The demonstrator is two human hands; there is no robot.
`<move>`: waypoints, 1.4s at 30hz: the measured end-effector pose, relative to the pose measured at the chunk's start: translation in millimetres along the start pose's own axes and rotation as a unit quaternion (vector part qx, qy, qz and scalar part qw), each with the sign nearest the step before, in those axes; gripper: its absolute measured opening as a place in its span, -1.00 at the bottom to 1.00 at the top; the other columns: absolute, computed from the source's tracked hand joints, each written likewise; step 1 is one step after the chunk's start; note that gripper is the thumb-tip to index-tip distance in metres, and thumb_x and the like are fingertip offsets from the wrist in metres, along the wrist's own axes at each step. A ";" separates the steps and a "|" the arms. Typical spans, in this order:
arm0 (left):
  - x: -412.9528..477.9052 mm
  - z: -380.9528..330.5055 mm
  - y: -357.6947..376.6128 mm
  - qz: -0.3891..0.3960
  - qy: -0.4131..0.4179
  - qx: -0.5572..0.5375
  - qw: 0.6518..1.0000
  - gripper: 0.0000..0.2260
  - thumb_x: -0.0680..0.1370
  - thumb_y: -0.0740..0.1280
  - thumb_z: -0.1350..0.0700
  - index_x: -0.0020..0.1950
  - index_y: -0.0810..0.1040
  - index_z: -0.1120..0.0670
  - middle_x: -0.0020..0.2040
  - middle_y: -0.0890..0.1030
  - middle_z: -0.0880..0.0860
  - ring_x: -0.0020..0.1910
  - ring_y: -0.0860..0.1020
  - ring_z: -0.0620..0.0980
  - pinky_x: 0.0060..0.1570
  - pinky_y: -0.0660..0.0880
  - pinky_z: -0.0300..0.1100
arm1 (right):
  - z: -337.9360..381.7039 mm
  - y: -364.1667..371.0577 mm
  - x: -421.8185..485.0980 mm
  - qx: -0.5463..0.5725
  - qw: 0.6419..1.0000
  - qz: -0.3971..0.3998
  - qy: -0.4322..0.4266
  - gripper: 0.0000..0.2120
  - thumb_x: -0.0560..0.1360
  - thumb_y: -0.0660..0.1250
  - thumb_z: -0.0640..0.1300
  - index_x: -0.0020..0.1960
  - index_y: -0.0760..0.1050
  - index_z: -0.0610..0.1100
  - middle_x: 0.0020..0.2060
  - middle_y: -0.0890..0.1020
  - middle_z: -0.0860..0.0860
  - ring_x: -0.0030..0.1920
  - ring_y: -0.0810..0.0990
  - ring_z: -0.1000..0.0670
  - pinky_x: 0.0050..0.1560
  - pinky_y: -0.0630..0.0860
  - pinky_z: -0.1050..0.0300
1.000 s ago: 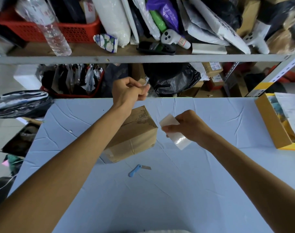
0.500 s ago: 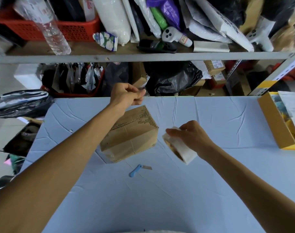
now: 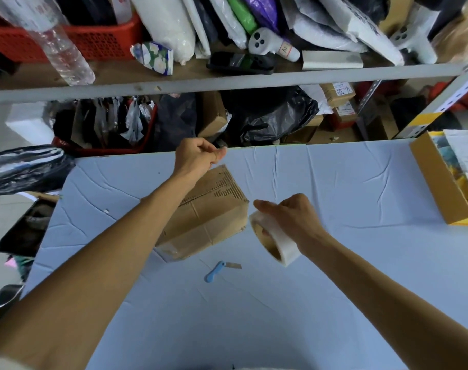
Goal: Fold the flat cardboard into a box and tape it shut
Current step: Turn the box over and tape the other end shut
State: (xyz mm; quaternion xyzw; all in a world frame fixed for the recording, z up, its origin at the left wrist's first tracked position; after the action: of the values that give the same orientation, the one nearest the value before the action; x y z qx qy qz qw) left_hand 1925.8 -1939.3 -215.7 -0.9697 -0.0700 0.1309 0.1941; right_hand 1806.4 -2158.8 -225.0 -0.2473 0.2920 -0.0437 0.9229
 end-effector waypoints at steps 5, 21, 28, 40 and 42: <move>6.4 5.0 0.0 0.002 -0.008 -0.009 1.000 -0.84 0.40 0.50 0.11 -0.21 0.58 0.15 -0.25 0.67 0.10 -0.23 0.66 -0.02 -0.21 0.62 -0.21 | -0.5 1.3 9.9 -0.021 1.000 -0.013 0.007 -0.53 0.33 0.44 0.16 -0.38 0.30 -0.16 -0.68 0.36 0.11 -0.67 0.32 0.14 -0.56 0.22 0.30; 15.8 12.1 2.8 -0.005 -0.022 0.008 1.000 -0.81 0.41 0.50 0.11 -0.12 0.59 0.20 -0.19 0.67 0.12 -0.21 0.66 0.00 -0.17 0.63 -0.17 | -4.2 10.6 27.2 -0.052 0.999 -0.016 0.006 -0.50 0.29 0.46 0.13 -0.46 0.22 -0.11 -0.59 0.25 0.06 -0.57 0.24 0.04 -0.48 0.18 0.19; 17.6 19.7 4.4 -0.006 -0.030 0.049 0.998 -0.81 0.41 0.50 0.06 -0.18 0.58 0.14 -0.27 0.62 0.04 -0.28 0.59 -0.08 -0.21 0.54 -0.23 | -7.5 13.9 29.0 -0.061 0.998 -0.016 0.016 -0.51 0.29 0.46 0.12 -0.41 0.20 -0.11 -0.55 0.26 0.05 -0.55 0.24 0.05 -0.49 0.16 0.20; 8.8 15.3 -1.9 -0.030 0.085 0.198 0.976 -0.60 0.41 0.46 -0.12 0.14 0.51 0.05 0.07 0.56 0.06 0.05 0.52 0.00 -0.12 0.42 -0.20 | -4.6 12.4 28.2 -0.068 0.997 -0.028 0.004 -0.48 0.33 0.47 0.10 -0.44 0.16 -0.11 -0.68 0.26 0.10 -0.55 0.24 0.03 -0.50 0.14 0.20; -0.8 2.9 5.5 -0.009 0.163 0.196 0.967 -0.78 0.45 0.44 -0.02 -0.01 0.58 0.08 -0.06 0.62 0.02 -0.06 0.57 -0.04 -0.15 0.47 -0.25 | -3.8 13.2 28.0 -0.065 0.997 -0.027 0.001 -0.48 0.34 0.47 0.10 -0.43 0.16 -0.10 -0.65 0.27 0.09 -0.54 0.24 0.03 -0.50 0.14 0.19</move>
State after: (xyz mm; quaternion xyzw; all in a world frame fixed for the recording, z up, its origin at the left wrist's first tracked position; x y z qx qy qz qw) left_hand 1924.7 -1943.4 -220.4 -0.9202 -0.0194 -0.0197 0.3905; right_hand 1826.6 -2155.2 -248.5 -0.3150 0.2887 -0.0500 0.9027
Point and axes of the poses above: each hand's wrist, its own x-axis towards the middle knuckle, its own y-axis out of the palm, z = x × y, the point moved 7 cm from there along x, towards the middle knuckle
